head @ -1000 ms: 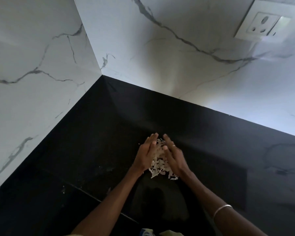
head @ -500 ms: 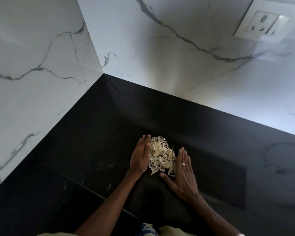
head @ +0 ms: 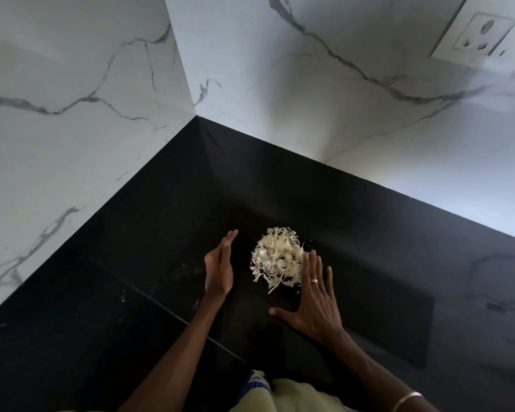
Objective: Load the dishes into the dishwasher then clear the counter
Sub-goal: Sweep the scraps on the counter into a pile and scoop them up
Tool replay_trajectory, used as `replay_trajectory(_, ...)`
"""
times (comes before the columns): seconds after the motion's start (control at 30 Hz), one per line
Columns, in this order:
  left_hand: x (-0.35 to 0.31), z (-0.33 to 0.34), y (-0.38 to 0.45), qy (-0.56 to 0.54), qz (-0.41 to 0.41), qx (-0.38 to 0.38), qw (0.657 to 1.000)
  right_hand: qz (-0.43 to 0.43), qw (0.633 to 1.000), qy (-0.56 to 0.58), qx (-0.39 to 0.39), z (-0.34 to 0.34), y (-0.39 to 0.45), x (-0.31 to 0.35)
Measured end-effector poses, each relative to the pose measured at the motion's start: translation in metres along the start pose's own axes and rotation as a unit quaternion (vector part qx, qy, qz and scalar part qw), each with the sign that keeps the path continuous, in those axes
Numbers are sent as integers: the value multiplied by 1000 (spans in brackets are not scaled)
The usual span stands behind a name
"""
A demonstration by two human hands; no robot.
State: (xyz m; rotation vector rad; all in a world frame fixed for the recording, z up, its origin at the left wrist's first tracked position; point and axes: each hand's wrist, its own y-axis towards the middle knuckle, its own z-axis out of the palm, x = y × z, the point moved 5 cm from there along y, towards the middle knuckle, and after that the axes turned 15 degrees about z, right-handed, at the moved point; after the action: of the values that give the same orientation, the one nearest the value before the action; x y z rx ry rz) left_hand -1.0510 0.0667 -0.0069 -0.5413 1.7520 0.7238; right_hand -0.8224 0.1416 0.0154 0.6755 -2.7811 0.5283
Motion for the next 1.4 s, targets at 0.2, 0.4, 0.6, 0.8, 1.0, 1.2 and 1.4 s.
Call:
replay_trajectory(0.2,4,3,2,66,3,51,997,29,998,61,-21,-4,33,32)
replay_trajectory(0.4,-2,31,2,74,-18,53,996,-2,997,73,-27,-8,16,6)
replay_trajectory(0.6,-19,69,2,37,12,83,996,8,996,67,-51,-8,14,-13)
replay_trajectory(0.8,-34,54,-18,-92,-15,-19,995,43,981,186,-46,-25,36,-5)
replay_trajectory(1.0,-35,32,-40,-76,15,-86,993,-95,983,154,-30,-66,64,7)
replay_trajectory(1.2,-39,33,-39,-88,13,-112,990,-164,972,-99,136,-47,99,49)
replay_trajectory(1.4,-39,30,-50,-135,8,-172,976,-210,941,-228,135,-28,85,63)
